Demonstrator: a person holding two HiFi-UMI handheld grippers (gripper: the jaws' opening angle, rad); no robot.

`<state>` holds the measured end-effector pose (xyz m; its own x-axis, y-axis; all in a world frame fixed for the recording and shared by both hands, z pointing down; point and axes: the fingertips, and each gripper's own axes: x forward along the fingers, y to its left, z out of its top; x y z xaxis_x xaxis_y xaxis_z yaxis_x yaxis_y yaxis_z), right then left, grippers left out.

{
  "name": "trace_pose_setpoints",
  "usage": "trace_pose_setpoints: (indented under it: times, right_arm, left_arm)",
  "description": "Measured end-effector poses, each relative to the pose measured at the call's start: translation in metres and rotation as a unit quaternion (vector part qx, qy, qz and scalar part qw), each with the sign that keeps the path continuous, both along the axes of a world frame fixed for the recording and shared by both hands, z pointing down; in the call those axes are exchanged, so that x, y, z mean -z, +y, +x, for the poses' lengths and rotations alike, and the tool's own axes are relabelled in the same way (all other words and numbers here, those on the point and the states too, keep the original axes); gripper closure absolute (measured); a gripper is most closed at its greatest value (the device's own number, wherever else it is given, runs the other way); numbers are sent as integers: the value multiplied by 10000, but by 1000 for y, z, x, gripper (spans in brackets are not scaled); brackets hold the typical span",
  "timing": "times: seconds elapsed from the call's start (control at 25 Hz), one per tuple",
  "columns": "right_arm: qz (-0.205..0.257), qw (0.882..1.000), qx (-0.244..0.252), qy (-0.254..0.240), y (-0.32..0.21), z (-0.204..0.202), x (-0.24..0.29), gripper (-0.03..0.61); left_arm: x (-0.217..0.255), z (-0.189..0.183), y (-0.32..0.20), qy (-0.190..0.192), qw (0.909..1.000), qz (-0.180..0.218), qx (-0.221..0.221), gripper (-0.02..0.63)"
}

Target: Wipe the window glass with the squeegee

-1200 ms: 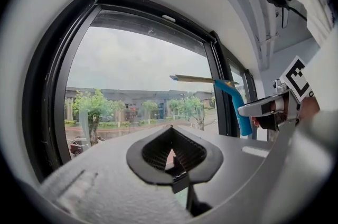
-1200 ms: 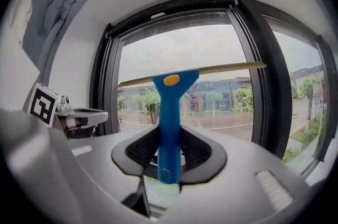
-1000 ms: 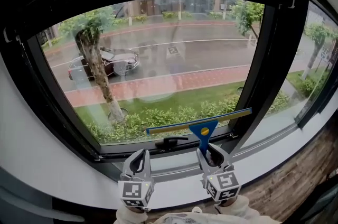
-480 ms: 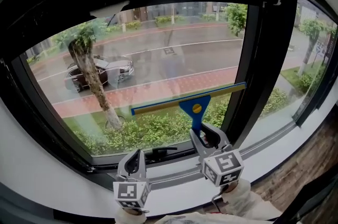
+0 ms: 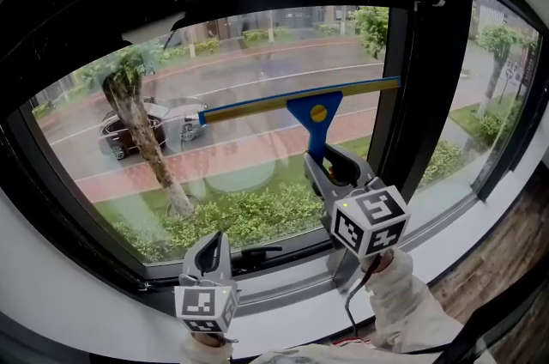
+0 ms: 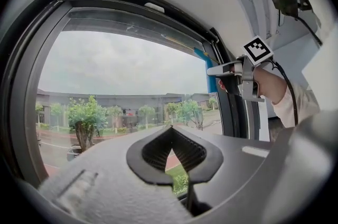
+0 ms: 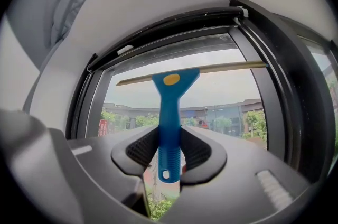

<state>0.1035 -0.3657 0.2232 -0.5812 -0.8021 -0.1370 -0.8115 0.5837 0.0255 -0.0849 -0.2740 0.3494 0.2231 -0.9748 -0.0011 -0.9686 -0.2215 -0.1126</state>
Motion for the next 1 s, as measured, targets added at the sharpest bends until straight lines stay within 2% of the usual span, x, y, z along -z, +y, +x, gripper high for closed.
trace_pose_setpoints:
  times: [0.32, 0.72, 1.0]
  right_arm:
    - [278, 9996, 8, 0, -26, 2, 53, 446]
    - [657, 9977, 70, 143, -42, -13, 115, 446]
    - [369, 9990, 188, 181, -54, -17, 135, 445]
  left_arm:
    - [32, 7, -11, -26, 9997, 227, -78, 614]
    - [12, 14, -6, 163, 9997, -29, -152, 614]
    - [8, 2, 1, 292, 9996, 13, -13, 614]
